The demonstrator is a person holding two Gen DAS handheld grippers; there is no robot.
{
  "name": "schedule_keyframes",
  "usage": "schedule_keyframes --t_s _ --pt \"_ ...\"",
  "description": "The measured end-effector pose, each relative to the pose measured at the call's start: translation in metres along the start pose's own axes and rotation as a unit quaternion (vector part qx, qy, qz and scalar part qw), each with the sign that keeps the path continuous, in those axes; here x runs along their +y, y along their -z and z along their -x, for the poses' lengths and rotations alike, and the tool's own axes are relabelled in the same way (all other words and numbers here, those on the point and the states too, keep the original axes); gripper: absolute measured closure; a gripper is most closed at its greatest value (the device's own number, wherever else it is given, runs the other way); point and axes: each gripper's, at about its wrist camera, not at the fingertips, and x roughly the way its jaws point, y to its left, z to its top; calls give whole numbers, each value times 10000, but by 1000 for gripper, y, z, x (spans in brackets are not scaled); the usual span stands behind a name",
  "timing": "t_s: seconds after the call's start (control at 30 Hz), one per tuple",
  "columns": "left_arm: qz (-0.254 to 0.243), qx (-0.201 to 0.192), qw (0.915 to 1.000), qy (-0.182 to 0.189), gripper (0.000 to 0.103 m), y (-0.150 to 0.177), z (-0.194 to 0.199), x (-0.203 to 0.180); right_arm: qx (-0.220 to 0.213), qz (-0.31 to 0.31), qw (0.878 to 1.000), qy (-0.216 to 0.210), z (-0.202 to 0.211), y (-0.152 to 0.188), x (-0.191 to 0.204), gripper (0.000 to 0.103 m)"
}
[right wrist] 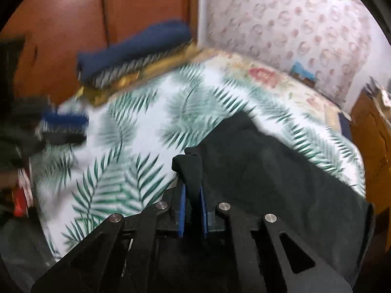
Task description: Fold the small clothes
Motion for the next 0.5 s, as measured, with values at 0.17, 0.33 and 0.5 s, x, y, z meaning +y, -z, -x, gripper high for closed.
schedule_keyframes --t_s 0.17,0.33,0.5 --pt "-63 37 10000 62 81 1 -4 -7 -479 -443 9972 362 37 -14 -43 96" --pt "-116 58 9998 124 80 1 -6 -13 -623 -753 9923 762 60 -19 -86 97" --pt "-160 80 9996 222 80 2 -9 -18 -673 -1111 9844 1186 88 -18 -133 97"
